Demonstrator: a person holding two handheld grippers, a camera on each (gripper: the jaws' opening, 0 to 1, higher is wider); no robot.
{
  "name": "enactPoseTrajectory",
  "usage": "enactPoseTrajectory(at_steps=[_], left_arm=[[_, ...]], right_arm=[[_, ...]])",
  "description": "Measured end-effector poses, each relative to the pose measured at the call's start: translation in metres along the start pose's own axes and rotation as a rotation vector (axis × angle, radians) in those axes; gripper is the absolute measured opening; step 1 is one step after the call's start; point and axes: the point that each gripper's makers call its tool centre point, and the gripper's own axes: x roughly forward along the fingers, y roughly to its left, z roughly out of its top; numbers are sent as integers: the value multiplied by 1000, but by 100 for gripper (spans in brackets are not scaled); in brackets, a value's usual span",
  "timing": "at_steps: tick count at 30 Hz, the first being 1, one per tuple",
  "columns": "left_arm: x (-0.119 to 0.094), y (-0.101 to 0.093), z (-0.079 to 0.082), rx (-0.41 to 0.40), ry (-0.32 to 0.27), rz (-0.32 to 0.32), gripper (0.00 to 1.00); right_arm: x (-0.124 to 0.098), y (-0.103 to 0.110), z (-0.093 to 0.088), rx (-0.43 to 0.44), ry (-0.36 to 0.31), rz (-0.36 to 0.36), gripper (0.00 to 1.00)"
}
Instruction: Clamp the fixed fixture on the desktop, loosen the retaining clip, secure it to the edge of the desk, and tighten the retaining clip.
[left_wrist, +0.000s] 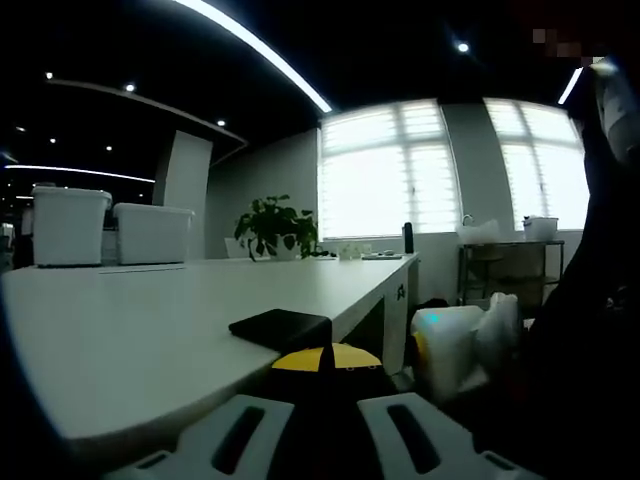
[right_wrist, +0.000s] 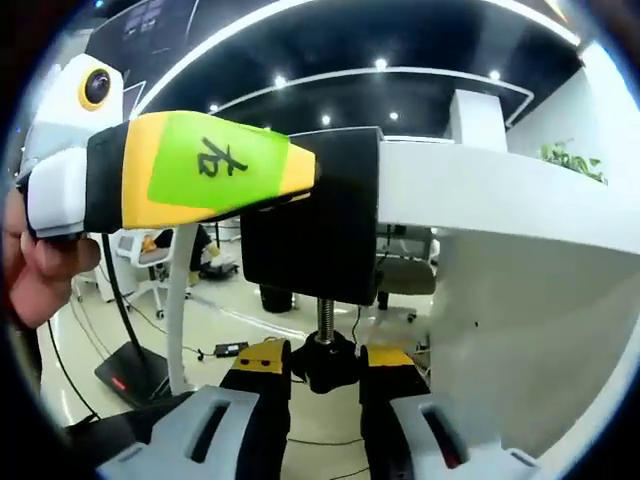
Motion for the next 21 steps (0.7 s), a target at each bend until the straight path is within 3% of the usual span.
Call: enactPoseTrajectory(at_steps=[7,15,18,21], left_arm=[[0,5,-1,-2,0,-1,2],[2,2,-1,7,17,-2,2],[3,0,0,9,19,-2,2],[3,-1,0,16,21,-3,2]], right_arm=[[-1,5,1,-92,-12,178,23],[-4,11,3,-240,-25,448,23],[-5,14,5,-310,-13,506,23],[-5,16,6,-337,-10,520,23]])
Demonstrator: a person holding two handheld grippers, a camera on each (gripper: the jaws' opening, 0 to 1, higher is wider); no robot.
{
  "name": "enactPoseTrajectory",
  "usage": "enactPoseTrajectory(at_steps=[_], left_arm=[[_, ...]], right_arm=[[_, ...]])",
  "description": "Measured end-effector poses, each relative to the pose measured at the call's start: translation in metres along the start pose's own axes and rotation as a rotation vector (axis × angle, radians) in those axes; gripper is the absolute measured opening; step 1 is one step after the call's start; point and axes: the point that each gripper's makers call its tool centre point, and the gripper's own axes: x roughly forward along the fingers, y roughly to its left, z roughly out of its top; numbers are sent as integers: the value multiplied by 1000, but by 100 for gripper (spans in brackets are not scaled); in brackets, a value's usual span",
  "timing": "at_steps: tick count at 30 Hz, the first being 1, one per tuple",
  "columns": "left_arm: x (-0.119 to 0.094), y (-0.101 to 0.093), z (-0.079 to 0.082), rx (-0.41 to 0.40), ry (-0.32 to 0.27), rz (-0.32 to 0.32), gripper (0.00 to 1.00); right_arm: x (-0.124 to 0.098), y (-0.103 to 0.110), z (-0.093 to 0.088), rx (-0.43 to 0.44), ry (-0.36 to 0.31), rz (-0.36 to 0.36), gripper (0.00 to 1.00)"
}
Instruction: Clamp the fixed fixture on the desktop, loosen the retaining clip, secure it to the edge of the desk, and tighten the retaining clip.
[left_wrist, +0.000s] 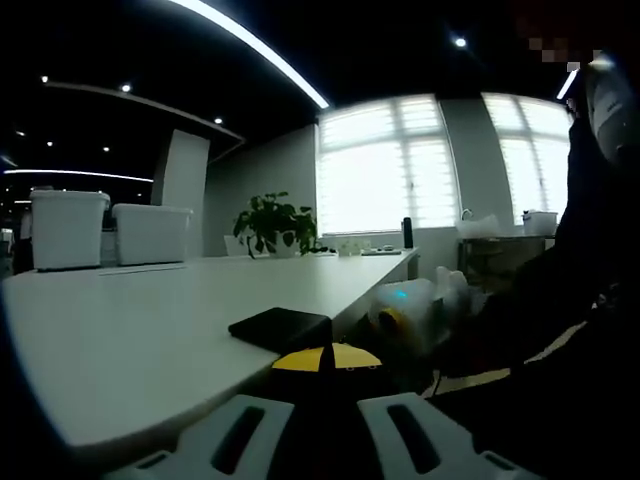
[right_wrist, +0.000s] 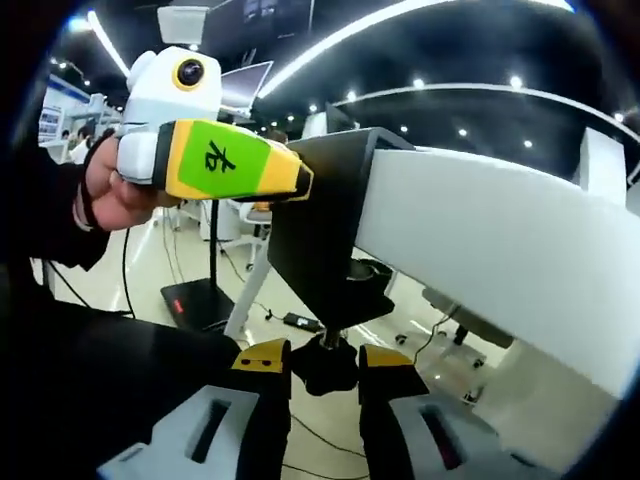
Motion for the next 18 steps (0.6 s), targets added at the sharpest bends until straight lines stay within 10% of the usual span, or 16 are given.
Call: enactPoseTrajectory(at_steps=[14,18], left_arm=[[-1,7,-2,-5,-1,1,2],[-2,10,-2,-5,1,-1,2]], right_arm=[[1,3,0,13,-28,16,25],[-7,-11,3,15,-15,-84,41]])
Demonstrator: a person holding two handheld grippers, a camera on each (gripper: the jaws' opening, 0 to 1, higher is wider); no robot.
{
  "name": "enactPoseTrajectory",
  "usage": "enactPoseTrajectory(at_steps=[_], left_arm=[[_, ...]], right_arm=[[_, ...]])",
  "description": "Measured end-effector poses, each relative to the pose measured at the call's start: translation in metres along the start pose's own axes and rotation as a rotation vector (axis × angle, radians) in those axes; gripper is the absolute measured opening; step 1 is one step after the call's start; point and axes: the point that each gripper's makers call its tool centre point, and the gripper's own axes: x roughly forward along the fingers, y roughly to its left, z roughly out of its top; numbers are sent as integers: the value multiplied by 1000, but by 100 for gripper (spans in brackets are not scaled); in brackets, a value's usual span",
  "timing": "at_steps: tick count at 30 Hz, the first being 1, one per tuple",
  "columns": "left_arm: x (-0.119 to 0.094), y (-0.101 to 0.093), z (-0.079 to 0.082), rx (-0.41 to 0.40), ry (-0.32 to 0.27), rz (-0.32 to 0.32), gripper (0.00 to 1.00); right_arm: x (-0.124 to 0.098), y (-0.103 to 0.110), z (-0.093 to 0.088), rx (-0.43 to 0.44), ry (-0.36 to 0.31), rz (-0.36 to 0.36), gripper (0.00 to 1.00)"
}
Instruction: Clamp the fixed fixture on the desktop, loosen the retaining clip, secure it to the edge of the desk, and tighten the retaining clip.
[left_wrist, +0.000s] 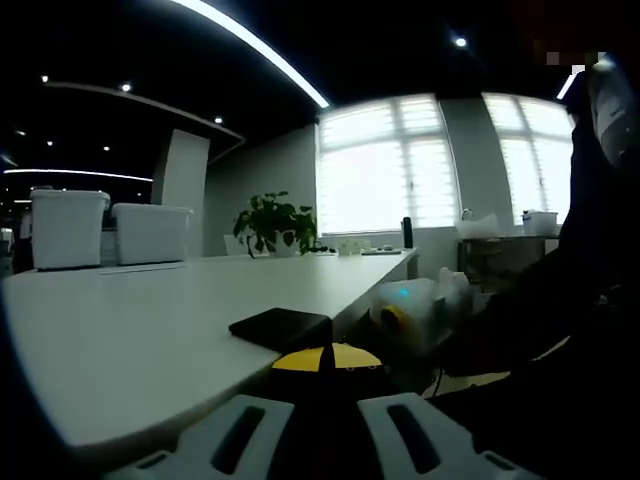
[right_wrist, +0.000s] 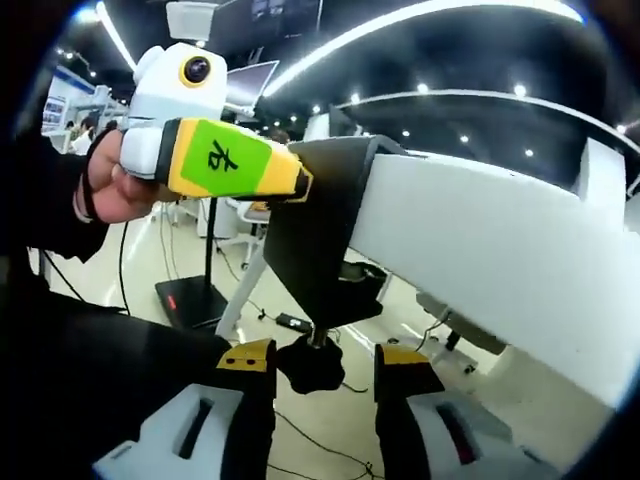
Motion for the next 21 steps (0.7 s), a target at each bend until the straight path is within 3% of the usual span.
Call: enactPoseTrajectory(at_steps=[4,6,12,14,16,19,21], left_arm=[[0,0,0,3,0,-1,2],[0,-2,0,1,-2,-2,2],[0,-5,1,3,-2,-3,2],[0,-5,1,2,-3,-1,2],[0,-6,1,2,-3,2,2],[0,-6,1,3,-3,2,2],[0,-5,1,1,-4,2,2]], right_arm=[[-10,-10,-8,99,-9,-183,47],[-16,-7,-8,72,-10,-263,52],[-11,7,-8,202,-7,-396,59],[-4,8,-3,265,-28,-437,54],[0,10,-1,253,-18,-443,45],[-4,-1,-5,247,3,-517,24],[-5,-4,-5,242,5,-511,24]])
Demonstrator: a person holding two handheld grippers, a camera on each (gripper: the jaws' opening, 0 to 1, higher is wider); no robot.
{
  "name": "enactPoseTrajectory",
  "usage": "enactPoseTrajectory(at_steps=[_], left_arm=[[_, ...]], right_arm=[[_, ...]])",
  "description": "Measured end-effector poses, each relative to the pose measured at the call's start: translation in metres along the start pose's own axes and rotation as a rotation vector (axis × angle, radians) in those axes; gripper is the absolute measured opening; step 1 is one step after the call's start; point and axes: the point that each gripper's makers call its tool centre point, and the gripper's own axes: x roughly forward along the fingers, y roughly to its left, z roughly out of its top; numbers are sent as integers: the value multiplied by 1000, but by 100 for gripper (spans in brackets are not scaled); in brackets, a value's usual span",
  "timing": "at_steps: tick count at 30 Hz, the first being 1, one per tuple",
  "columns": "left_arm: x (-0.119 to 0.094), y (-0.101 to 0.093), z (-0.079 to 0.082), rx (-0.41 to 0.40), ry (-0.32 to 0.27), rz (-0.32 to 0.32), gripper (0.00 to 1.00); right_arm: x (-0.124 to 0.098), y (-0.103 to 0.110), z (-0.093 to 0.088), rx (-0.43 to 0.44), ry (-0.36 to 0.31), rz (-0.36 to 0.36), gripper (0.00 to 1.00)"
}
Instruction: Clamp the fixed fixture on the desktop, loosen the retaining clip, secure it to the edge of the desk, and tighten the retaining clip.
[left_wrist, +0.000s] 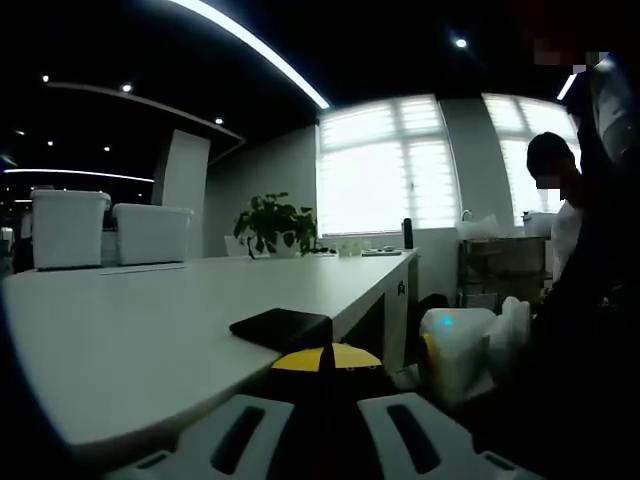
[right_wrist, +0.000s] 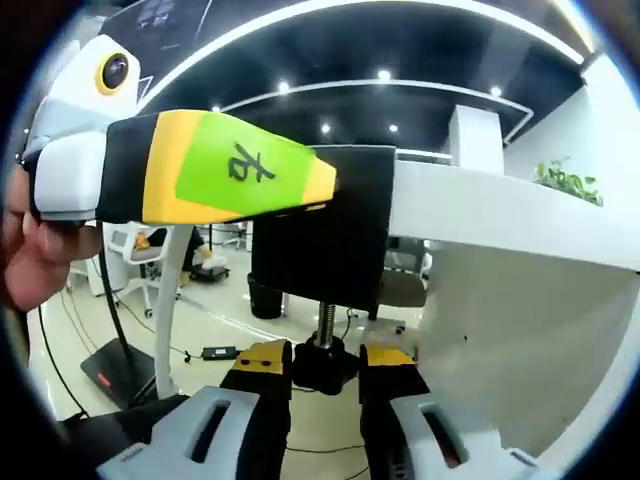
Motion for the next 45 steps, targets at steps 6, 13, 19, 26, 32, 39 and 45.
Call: enactPoseTrajectory(at_steps=[6,13,19,26,32,39,45], left_arm=[[0,1,0,0,2,-3,2],[0,-2,3,1,-2,-5,2],[0,-4,4,3,5,-11,2],[0,-7,4,6,11,-17,2],[1,-5,2,8,17,-19,2],[1,-2,-2,1,7,-12,2],[1,0,-2,4,10,-10,2]], right_arm=[[-1,7,3,-61,-6,169,23],[-4,5,1,-173,-1,453,22],[-2,9,2,-266,-36,626,22],[-5,17,0,-368,-50,746,23],[-4,4,3,-275,-40,611,26],[-11,-6,-1,54,-32,166,59],[-3,1,-6,100,15,23,26]])
